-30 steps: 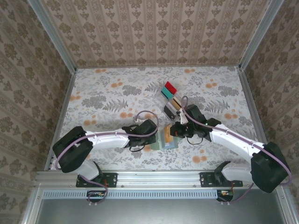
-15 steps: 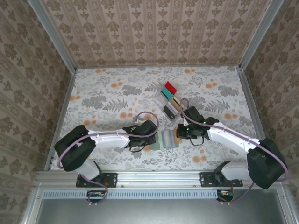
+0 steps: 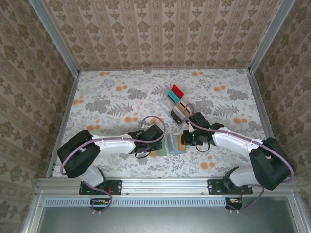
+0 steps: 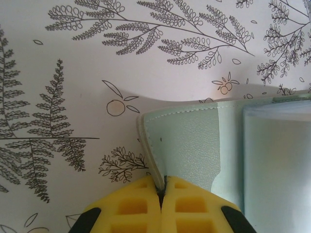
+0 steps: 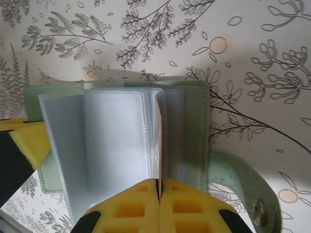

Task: Put the credit cards into the card holder
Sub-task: Flip over the card slot on the card holder.

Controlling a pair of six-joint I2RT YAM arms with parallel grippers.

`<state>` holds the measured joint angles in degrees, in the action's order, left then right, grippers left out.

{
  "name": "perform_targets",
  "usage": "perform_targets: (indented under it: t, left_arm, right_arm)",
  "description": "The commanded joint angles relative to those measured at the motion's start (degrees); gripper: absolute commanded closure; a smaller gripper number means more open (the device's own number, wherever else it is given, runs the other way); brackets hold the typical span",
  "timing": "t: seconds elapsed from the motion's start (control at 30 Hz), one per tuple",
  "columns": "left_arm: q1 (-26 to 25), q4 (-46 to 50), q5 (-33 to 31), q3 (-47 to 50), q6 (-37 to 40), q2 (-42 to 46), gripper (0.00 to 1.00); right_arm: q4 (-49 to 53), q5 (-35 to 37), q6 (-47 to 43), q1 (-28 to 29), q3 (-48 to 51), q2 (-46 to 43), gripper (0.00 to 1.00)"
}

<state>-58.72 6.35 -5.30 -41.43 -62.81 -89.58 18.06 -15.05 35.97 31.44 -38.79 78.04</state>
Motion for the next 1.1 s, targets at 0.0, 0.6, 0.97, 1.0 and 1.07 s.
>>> perform_targets:
  t: [0.0, 0.6, 0.97, 1.0, 1.07]
  left_arm:
    - [0.28, 1.36, 1.19, -1.18, 0.97, -1.79, 1.0]
    - [1.32, -6.12, 2.96, 2.66, -0.47, -1.59, 1.0]
    - [1.36, -6.82, 2.42, 3.73, -0.91, -1.37, 1.0]
    - [1.35, -6.88, 2.42, 3.72, -0.83, -1.35, 1.0]
    - [1.39, -6.31, 2.27, 3.49, -0.59, -1.18, 1.0]
  right_arm:
    - [-1.36, -2.77, 0.36, -0.05, 0.67, 3.08, 0.95]
    - [-8.05, -12.68, 5.41, 1.34, -3.19, 5.91, 0.95]
    - [-6.29, -12.55, 5.91, 1.77, -4.8, 5.24, 0.94]
    - [-6.03, -12.4, 5.96, 1.78, -4.85, 5.2, 0.94]
    - [-4.55, -13.32, 5.48, 1.78, -5.98, 3.83, 0.94]
